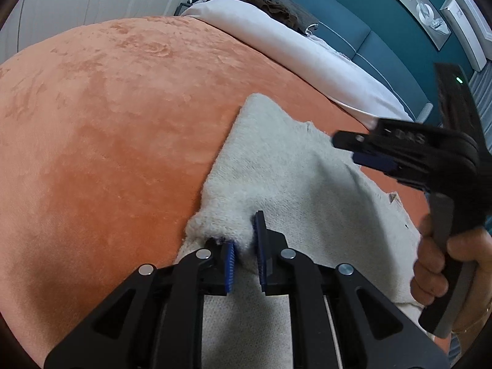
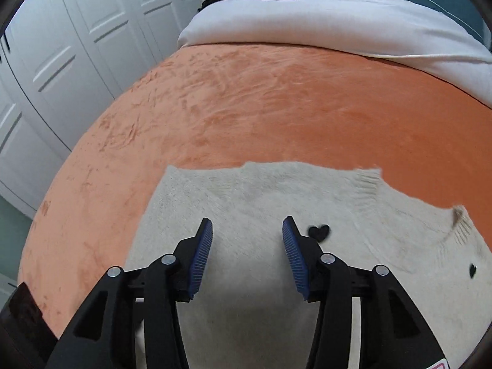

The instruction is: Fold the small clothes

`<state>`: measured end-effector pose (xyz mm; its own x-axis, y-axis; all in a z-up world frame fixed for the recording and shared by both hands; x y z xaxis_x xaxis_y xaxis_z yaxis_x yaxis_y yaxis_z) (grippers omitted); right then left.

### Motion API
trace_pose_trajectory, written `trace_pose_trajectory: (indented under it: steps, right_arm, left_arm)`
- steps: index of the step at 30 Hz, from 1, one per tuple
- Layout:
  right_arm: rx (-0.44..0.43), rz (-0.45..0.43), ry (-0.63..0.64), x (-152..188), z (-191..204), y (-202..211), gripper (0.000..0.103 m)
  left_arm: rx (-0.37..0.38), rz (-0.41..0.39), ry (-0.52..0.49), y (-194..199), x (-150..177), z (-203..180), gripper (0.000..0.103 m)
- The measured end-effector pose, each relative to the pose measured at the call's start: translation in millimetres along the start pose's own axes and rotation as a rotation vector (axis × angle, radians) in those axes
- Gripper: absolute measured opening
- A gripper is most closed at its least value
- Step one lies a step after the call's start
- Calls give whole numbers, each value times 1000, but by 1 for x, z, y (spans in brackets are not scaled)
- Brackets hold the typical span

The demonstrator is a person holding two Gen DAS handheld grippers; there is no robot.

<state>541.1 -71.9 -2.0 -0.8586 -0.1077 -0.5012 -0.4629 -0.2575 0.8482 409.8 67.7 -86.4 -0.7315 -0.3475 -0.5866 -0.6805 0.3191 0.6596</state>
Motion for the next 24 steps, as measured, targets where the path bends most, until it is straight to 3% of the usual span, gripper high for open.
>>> trace_pose_trajectory:
  steps: [3,7,9,13,15,17,20,21,23,24]
  right_arm:
    - [56,70,86,1,19,-31,50]
    - [131,74,203,2,38,-46,26]
    - [150,58,193,-5,37,-44,13]
    - [169,23,122,-16,27,-46,0]
    - [187,80,118,-10,22,-67,0]
    - [191,60,96,-14,22,-65,0]
    - [66,-46,-53,-16,13,-19,0]
    - [31,-99,-95,-9,5,7,4]
    - [32,-171,-156,23,-21,62,21]
    - [43,-191,-176,42,-35,85,35]
  left_arm:
    - [-2,-1,-8,0,0,-1,11]
    - [-4,-3,-15,0,1,-1,11]
    - [-7,-6,-20,1,1,-1,11]
    - [-11,-12,-28,2,2,-2,11]
    - [-17,-15,-35,2,3,-2,12]
    - [-26,-20,-47,2,3,-4,12]
    - [-38,-21,-59,2,3,-6,13]
    - [-36,-20,-57,2,3,-5,13]
    - [-15,-17,-52,4,2,-5,20]
    - [5,-6,-49,6,1,-6,24]
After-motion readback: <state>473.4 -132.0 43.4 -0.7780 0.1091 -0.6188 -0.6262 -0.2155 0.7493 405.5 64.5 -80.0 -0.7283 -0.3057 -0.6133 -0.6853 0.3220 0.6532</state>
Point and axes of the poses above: each gripper's, at about its wrist camera, not at the fingertips, and y roughly against the way its jaws point, z to its left, x to its underside, the point moved 5 cm from there along -y, roughly the way its jaws point, and after that the axes turned 1 degree about x, right-handed, at the moved point
